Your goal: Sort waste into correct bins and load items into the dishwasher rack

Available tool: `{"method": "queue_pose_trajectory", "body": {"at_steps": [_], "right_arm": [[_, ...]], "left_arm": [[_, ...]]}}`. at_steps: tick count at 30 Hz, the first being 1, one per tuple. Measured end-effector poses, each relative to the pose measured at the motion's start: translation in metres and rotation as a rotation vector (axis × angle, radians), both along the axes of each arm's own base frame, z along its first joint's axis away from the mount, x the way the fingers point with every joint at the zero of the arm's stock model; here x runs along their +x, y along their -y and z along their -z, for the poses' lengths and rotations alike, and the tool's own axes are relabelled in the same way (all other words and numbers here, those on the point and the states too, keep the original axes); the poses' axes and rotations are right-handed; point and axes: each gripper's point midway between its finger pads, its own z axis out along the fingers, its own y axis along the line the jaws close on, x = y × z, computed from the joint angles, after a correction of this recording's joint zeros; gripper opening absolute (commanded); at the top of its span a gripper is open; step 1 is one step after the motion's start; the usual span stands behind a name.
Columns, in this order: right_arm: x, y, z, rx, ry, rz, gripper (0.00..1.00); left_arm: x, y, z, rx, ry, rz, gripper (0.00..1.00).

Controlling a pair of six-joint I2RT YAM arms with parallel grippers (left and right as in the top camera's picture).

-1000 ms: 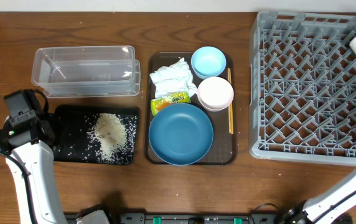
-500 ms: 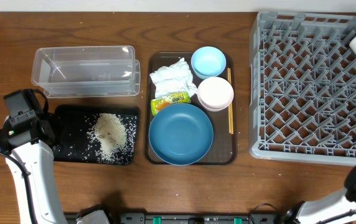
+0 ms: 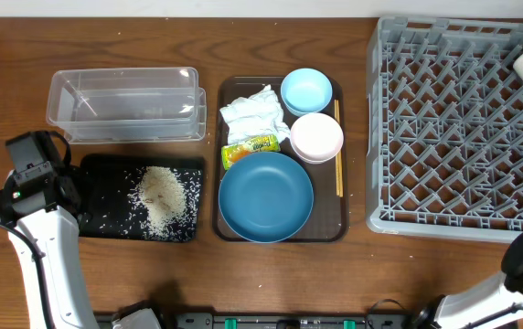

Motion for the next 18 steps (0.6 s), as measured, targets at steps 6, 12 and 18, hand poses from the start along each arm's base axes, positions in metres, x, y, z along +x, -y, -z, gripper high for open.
{"method": "queue_pose_trajectory", "body": {"at_steps": [6, 12, 18], "right_arm": [[0.033, -0.008, 0.056, 0.052, -0.030, -0.150, 0.79], [0.047, -0.023, 0.106, 0.122, -0.076, -0.274, 0.76], [0.049, -0.027, 0.106, 0.122, -0.071, -0.311, 0.44]], "left_arm": [[0.000, 0.000, 0.000, 0.000, 0.000, 0.000, 0.91], [0.000, 0.000, 0.000, 0.000, -0.001, 0.000, 0.91], [0.000, 0.000, 0.000, 0.000, -0.001, 0.000, 0.91]]}}
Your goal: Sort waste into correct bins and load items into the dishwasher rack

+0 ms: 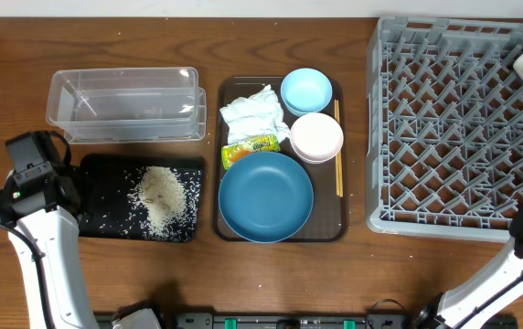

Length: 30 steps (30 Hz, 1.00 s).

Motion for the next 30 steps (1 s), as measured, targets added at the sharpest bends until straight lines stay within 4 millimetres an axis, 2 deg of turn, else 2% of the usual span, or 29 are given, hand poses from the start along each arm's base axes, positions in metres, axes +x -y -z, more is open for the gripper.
{"method": "queue_pose_trajectory", "body": {"at_steps": [2, 4, 8, 10, 14, 17, 21, 23, 24, 27, 29, 30], "right_arm": [[-0.001, 0.000, 0.001, 0.010, -0.001, 0.000, 0.35], [-0.003, 0.001, 0.001, 0.022, 0.000, 0.001, 0.30], [-0.009, 0.009, 0.002, 0.063, 0.008, 0.021, 0.08], [-0.012, 0.015, 0.000, 0.070, 0.020, 0.029, 0.01], [-0.015, 0.029, -0.012, 0.097, 0.093, 0.012, 0.01], [-0.014, 0.042, -0.035, 0.109, 0.208, -0.026, 0.01], [-0.007, 0.043, -0.065, 0.128, 0.358, -0.120, 0.01], [-0.005, 0.037, -0.064, 0.168, 0.376, -0.151, 0.01], [-0.004, 0.034, -0.061, 0.190, 0.376, -0.162, 0.04], [0.001, 0.026, -0.042, 0.255, 0.358, -0.176, 0.10], [0.003, 0.023, -0.033, 0.281, 0.345, -0.176, 0.19], [0.004, 0.021, -0.030, 0.290, 0.341, -0.176, 0.27]], "left_arm": [[0.000, 0.000, 0.000, 0.000, 0.000, 0.000, 0.91], [0.000, 0.000, 0.000, 0.000, 0.000, 0.000, 0.91], [0.000, 0.000, 0.000, 0.000, 0.000, 0.000, 0.91], [0.000, 0.000, 0.000, 0.000, 0.000, 0.000, 0.91], [0.000, 0.000, 0.000, 0.000, 0.000, 0.000, 0.91], [0.000, 0.000, 0.000, 0.000, 0.000, 0.000, 0.91], [0.000, 0.000, 0.000, 0.000, 0.000, 0.000, 0.91], [0.000, 0.000, 0.000, 0.000, 0.000, 0.000, 0.91], [0.000, 0.000, 0.000, 0.000, 0.000, 0.000, 0.91], [0.000, 0.000, 0.000, 0.000, 0.001, 0.000, 0.91], [0.000, 0.000, 0.000, 0.000, 0.000, 0.000, 0.91], [0.000, 0.000, 0.000, 0.000, 0.000, 0.000, 0.91]]}}
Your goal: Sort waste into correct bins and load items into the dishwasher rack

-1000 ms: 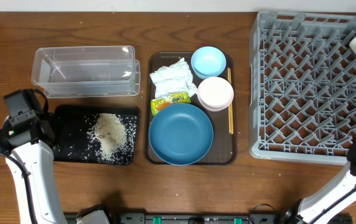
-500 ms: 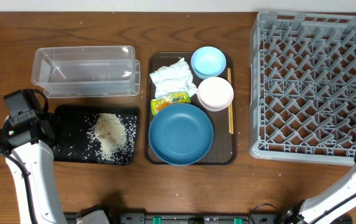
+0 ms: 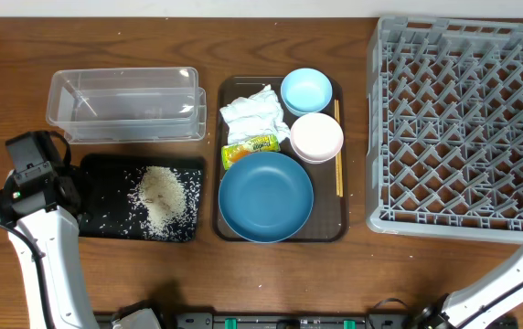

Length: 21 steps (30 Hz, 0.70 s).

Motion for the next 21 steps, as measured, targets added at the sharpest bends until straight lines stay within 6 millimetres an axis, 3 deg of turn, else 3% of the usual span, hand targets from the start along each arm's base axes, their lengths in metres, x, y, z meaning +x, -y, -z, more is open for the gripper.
{"method": "queue_pose_trajectory", "body": {"at_steps": [2, 9, 13, 21], "right_arm": [[0.001, 0.000, 0.000, 0.004, 0.004, 0.000, 0.40], [0.000, 0.002, 0.000, 0.026, 0.001, 0.010, 0.47], [-0.005, 0.004, 0.013, 0.061, -0.059, 0.046, 0.59], [-0.010, 0.019, 0.027, -0.012, -0.121, 0.123, 0.61]], "left_arm": [[0.000, 0.000, 0.000, 0.000, 0.000, 0.000, 0.91], [0.000, 0.000, 0.000, 0.000, 0.000, 0.000, 0.90], [0.000, 0.000, 0.000, 0.000, 0.000, 0.000, 0.91], [0.000, 0.000, 0.000, 0.000, 0.000, 0.000, 0.91]]}}
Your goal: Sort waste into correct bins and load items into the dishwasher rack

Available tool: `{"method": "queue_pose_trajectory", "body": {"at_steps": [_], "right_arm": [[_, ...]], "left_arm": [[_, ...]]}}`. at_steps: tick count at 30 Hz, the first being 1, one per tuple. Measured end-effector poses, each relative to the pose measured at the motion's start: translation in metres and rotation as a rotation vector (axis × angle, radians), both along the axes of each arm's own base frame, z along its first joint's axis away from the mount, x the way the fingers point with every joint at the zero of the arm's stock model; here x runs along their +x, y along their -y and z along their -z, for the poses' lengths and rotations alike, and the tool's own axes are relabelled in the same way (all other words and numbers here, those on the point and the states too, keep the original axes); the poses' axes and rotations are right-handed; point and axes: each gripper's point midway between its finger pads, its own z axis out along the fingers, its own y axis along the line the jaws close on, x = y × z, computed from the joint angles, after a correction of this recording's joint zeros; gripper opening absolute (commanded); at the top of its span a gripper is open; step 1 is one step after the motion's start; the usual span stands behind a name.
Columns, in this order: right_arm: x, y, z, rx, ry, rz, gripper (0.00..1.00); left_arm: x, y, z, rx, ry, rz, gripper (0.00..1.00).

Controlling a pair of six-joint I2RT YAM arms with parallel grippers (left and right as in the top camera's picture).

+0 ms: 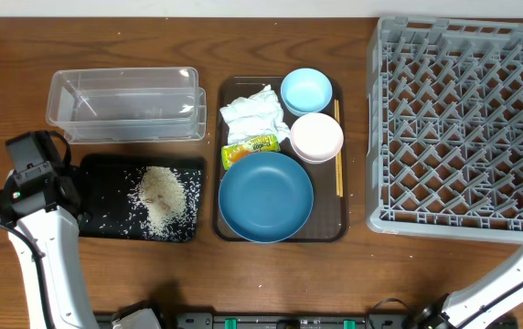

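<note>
A brown serving tray [328, 216] in the middle holds a large blue plate [266, 196], a small blue bowl [306, 90], a pale pink bowl [316, 137], crumpled white tissue [254, 111], a yellow-green packet [250, 146] and wooden chopsticks [338, 155]. The grey dishwasher rack [463, 128] stands at the right with nothing in it. My left arm's black head [33, 174] sits at the far left, its fingers not distinguishable. Only a dark edge of my right arm shows at the lower right; its gripper is out of view.
A clear plastic bin [124, 105] stands at the back left. In front of it lies a black tray [106, 196] with spilled rice [161, 196]. Bare wooden table surrounds everything.
A white part of my right arm hung over the rack's far right corner. Then it sat further right, at the frame edge. After that it was gone from over the rack, and only the arm's lower part remains at the right edge. The left arm and all items kept still.
</note>
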Motion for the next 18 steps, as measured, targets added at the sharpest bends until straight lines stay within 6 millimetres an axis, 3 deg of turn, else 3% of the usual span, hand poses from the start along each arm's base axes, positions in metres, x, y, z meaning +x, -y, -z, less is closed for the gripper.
{"method": "queue_pose_trajectory", "body": {"at_steps": [9, 16, 18], "right_arm": [[0.005, 0.011, 0.011, -0.087, -0.002, 0.014, 0.57], [0.013, 0.010, 0.005, -0.146, 0.018, 0.012, 0.38], [0.018, 0.005, 0.004, -0.158, 0.025, 0.003, 0.38]], "left_arm": [[0.000, 0.000, 0.000, 0.000, 0.000, 0.000, 0.91], [0.000, 0.000, 0.000, 0.000, 0.000, 0.000, 0.91], [0.000, 0.000, 0.000, 0.000, 0.000, 0.000, 0.91]]}}
